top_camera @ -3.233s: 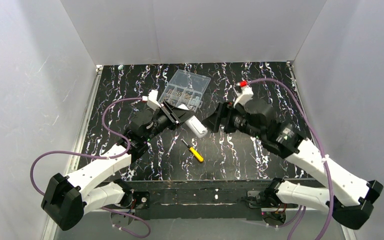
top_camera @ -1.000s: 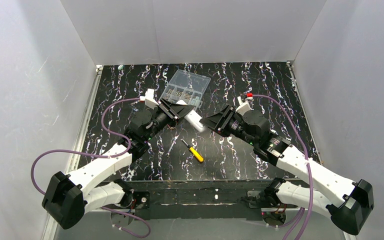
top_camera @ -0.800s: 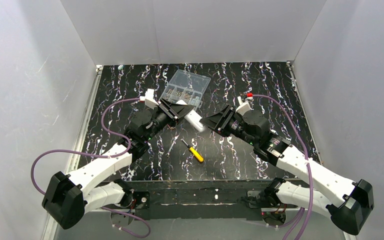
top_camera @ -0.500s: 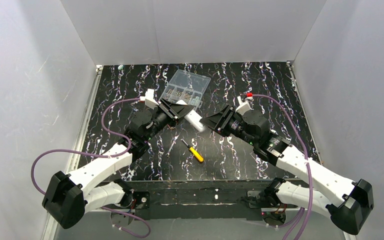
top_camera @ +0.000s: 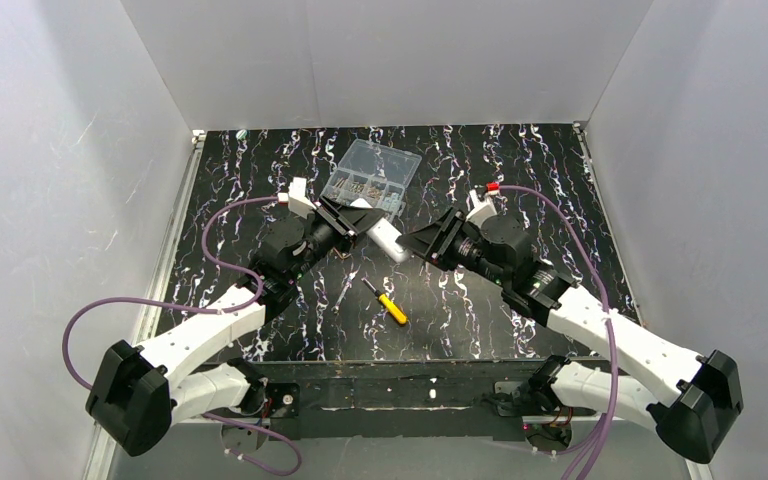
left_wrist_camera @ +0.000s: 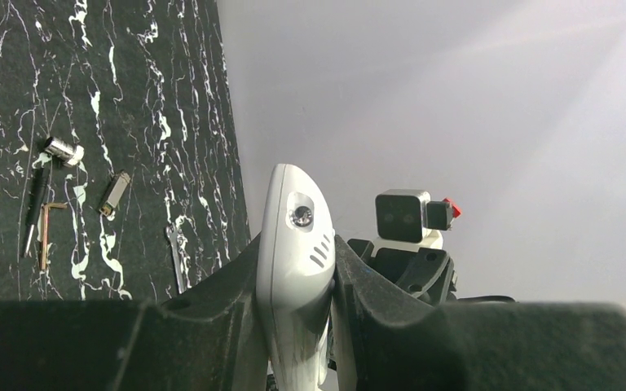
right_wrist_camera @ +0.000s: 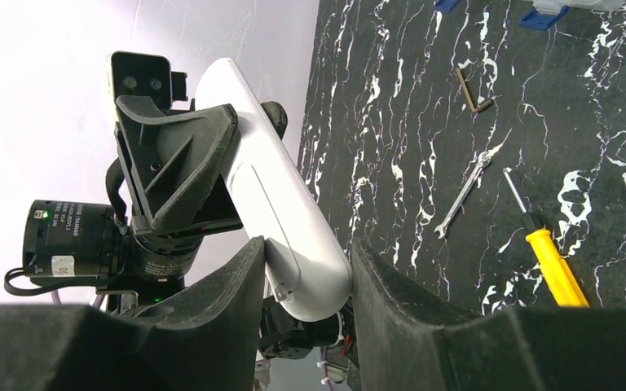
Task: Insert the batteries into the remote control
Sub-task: Load the battery cover into the remote control.
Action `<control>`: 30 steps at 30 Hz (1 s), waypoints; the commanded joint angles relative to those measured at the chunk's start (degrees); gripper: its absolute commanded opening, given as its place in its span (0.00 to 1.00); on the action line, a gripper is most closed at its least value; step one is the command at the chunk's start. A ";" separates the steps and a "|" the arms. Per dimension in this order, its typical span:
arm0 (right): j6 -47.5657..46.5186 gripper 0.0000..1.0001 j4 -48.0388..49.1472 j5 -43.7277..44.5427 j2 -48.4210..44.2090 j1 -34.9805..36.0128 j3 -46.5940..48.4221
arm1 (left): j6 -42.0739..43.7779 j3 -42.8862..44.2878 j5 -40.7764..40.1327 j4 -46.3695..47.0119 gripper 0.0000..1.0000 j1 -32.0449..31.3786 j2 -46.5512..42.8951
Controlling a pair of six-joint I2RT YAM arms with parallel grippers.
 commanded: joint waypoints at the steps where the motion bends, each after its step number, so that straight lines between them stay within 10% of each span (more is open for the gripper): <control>1: -4.00 0.41 -0.52 -3.28 2.02 0.57 3.32 | 0.26 2.37 3.14 6.46 0.00 -0.91 -0.27; 30: -8.15 0.68 -1.21 -5.50 2.02 0.15 4.68 | -0.94 1.74 5.07 9.86 0.00 -0.96 0.79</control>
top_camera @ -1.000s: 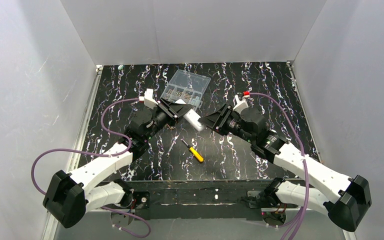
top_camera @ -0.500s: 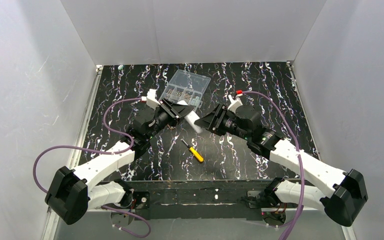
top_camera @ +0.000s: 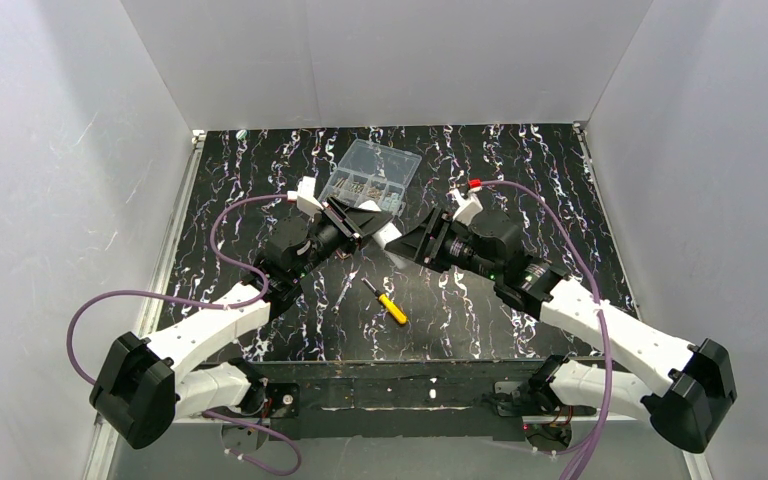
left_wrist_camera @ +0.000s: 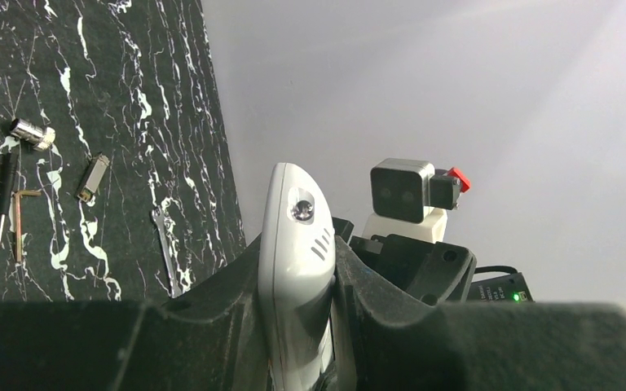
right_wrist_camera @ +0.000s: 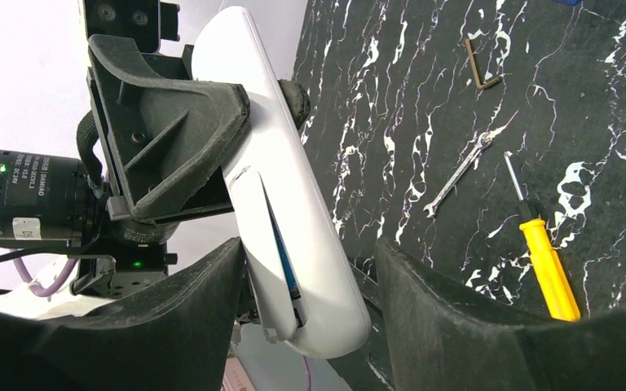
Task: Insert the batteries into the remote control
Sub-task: Load the battery cover into the remote control.
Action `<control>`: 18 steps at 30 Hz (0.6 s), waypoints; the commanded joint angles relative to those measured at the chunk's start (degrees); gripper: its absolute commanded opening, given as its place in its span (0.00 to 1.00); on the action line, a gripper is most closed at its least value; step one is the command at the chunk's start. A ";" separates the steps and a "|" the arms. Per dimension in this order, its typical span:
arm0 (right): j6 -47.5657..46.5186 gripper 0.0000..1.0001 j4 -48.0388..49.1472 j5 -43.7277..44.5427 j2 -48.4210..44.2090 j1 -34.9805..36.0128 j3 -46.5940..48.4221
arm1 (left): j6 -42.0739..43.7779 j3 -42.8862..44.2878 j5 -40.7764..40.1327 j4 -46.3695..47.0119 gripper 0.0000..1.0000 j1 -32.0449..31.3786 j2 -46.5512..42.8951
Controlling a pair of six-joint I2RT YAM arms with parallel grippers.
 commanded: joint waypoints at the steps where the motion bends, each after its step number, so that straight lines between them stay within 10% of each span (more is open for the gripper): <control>1: -3.04 0.69 0.49 -0.36 -2.21 -0.13 1.75 | -0.49 1.66 1.48 6.60 0.00 -0.50 -1.51; 18: -8.53 0.76 -1.34 0.54 -7.09 -1.19 1.86 | 2.29 0.04 4.28 8.71 0.00 -0.44 -1.87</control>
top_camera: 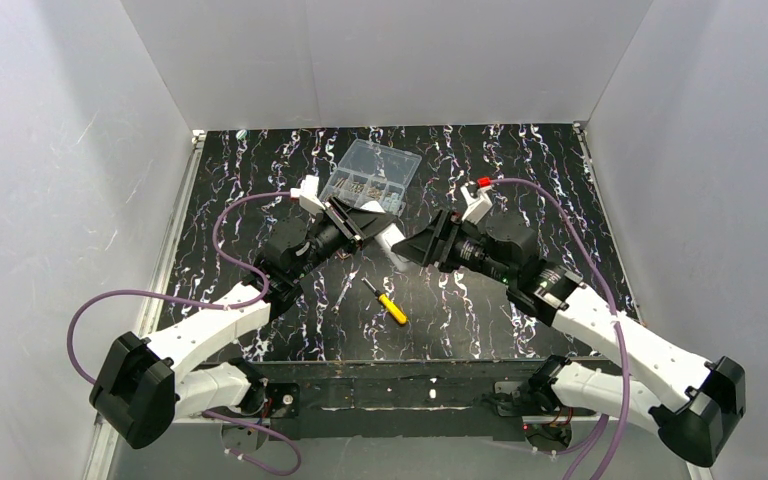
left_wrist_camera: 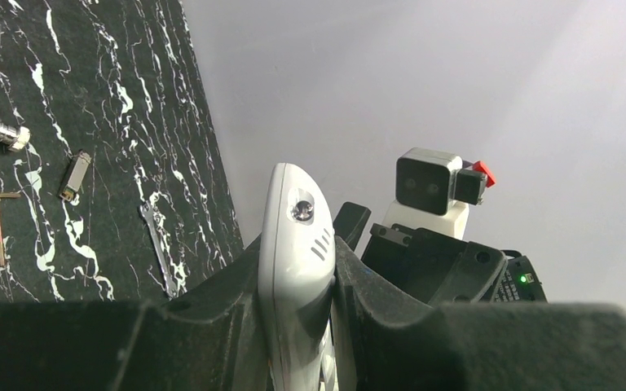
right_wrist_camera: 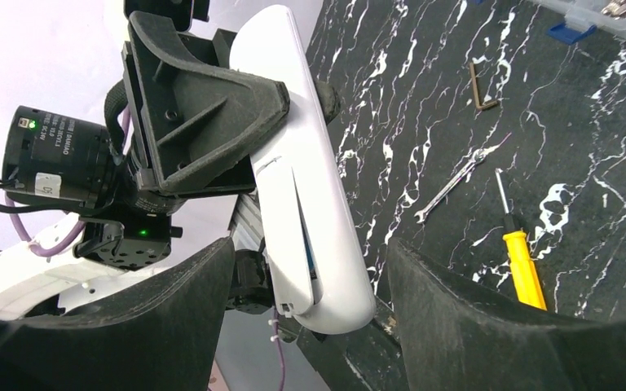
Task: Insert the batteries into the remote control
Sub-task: Load the battery cover into the remote control.
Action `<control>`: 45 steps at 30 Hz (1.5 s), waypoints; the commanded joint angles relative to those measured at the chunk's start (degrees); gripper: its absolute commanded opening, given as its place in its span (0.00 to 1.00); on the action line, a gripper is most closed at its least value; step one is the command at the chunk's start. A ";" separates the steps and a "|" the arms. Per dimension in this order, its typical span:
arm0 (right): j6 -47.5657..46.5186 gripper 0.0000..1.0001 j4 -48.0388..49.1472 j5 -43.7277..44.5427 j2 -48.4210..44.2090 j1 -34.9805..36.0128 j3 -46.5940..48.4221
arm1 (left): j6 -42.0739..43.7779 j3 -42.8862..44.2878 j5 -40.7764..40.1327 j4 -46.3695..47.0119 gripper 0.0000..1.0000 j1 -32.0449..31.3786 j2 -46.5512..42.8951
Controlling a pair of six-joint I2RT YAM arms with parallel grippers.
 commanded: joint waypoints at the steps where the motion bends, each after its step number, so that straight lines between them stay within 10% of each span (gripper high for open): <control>1: -2.40 0.75 0.14 2.69 -3.14 -0.78 1.55 | 1.03 0.02 2.45 6.81 0.00 -0.20 -1.88; 15: -14.40 0.57 -10.70 2.47 -2.16 -1.37 8.45 | 1.12 -0.14 2.72 4.95 0.00 -0.14 -2.13; 45: -15.18 0.59 -9.71 1.05 3.78 -1.44 9.25 | 0.33 1.20 3.61 5.60 0.00 -0.22 -0.91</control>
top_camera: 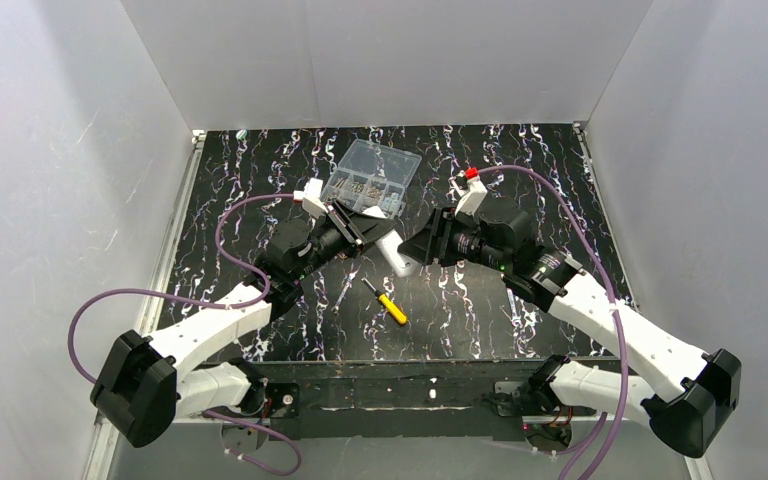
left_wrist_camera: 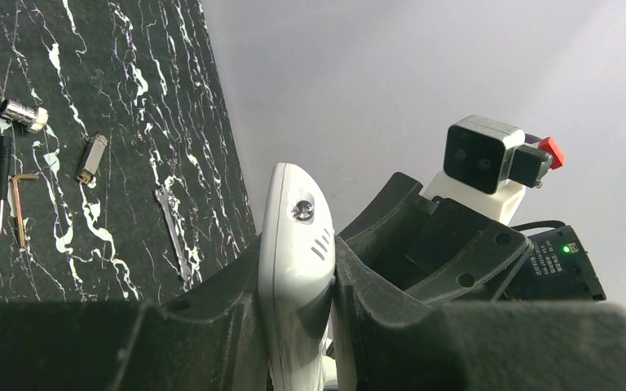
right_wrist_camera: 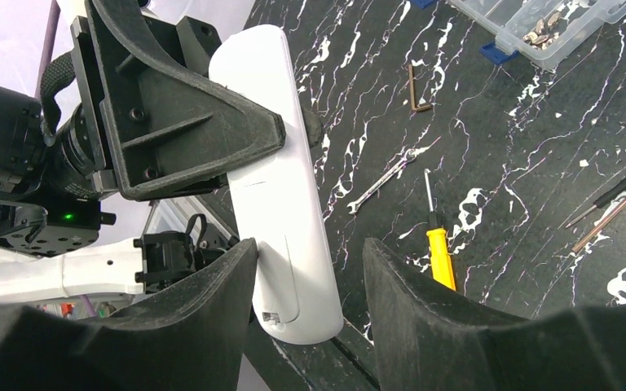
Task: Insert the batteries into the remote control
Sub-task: Load the battery cover into the remote control.
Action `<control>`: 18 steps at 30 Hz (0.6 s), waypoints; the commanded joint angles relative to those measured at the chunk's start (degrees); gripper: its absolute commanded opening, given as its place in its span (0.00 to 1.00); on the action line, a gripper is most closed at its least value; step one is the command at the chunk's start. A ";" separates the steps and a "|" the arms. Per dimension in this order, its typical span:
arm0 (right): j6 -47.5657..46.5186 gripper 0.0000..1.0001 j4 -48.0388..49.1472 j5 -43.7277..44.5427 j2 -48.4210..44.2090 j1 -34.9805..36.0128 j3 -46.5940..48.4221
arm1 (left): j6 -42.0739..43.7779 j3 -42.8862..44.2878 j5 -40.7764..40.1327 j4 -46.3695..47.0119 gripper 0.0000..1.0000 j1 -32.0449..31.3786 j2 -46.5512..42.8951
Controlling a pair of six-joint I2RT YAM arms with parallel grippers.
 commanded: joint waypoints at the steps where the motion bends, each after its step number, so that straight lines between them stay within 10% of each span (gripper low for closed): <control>1: -1.65 0.59 0.38 1.73 0.24 -0.18 2.25 | -0.55 1.92 1.30 6.45 0.00 -0.26 -1.27; 18: 4.18 0.75 6.00 4.82 -9.07 -0.11 -3.67 | -0.46 1.58 -1.19 7.78 0.00 -0.25 -0.68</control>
